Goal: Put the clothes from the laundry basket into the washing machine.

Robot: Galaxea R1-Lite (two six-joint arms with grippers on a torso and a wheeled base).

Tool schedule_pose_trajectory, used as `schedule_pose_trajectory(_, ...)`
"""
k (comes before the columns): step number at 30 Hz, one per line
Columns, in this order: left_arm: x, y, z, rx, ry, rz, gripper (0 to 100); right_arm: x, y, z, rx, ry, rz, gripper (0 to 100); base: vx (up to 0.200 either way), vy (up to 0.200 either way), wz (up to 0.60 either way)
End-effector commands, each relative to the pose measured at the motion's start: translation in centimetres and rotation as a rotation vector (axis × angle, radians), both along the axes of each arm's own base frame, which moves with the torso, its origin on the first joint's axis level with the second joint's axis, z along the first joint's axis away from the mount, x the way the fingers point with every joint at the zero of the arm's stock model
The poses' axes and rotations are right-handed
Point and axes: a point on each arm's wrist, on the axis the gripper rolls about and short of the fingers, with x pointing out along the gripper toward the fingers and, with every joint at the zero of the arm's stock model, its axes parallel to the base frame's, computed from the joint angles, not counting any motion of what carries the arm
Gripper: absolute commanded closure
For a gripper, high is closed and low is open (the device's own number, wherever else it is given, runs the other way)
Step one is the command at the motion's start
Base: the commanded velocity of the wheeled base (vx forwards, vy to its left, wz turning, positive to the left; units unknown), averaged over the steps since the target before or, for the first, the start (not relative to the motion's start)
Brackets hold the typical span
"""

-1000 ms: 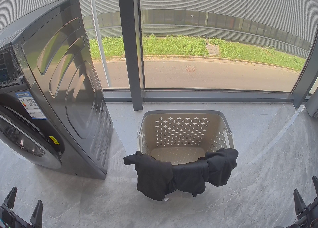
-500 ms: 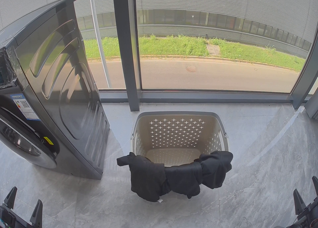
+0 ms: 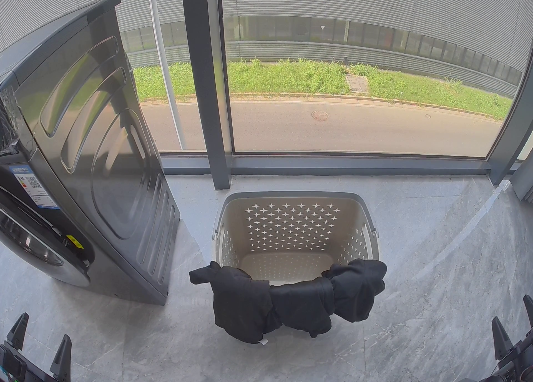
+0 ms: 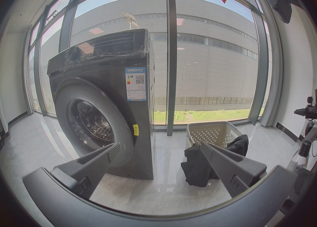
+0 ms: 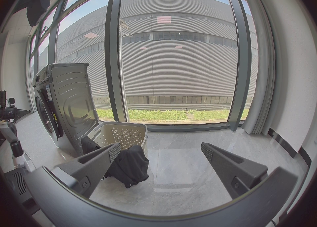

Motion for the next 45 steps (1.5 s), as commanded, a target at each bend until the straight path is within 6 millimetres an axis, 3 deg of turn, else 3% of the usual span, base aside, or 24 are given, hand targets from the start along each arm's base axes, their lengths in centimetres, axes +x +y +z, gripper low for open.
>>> schedule_pose_trajectory(1,-0.02,0.00,-0.48,-0.001,-0.002,0.000,0,0.01,0.00,-0.52,0.000,0.001,0.001,0,0.200,0.000,0.00)
schedule_pose_trajectory(32,-0.02,0.00,-0.48,-0.001,-0.002,0.000,0,0.01,0.00,-0.52,0.000,0.001,0.001,0,0.006,-0.019,0.00)
schedule_pose_trajectory(41,-0.02,0.00,-0.48,0.001,-0.002,0.000,0,0.01,0.00,-0.52,0.000,0.001,0.001,0,0.000,-0.200,0.00)
schedule_pose_trajectory(45,-0.02,0.00,-0.48,0.001,-0.002,0.000,0,0.01,0.00,-0.52,0.000,0.001,0.001,0,0.000,0.000,0.00)
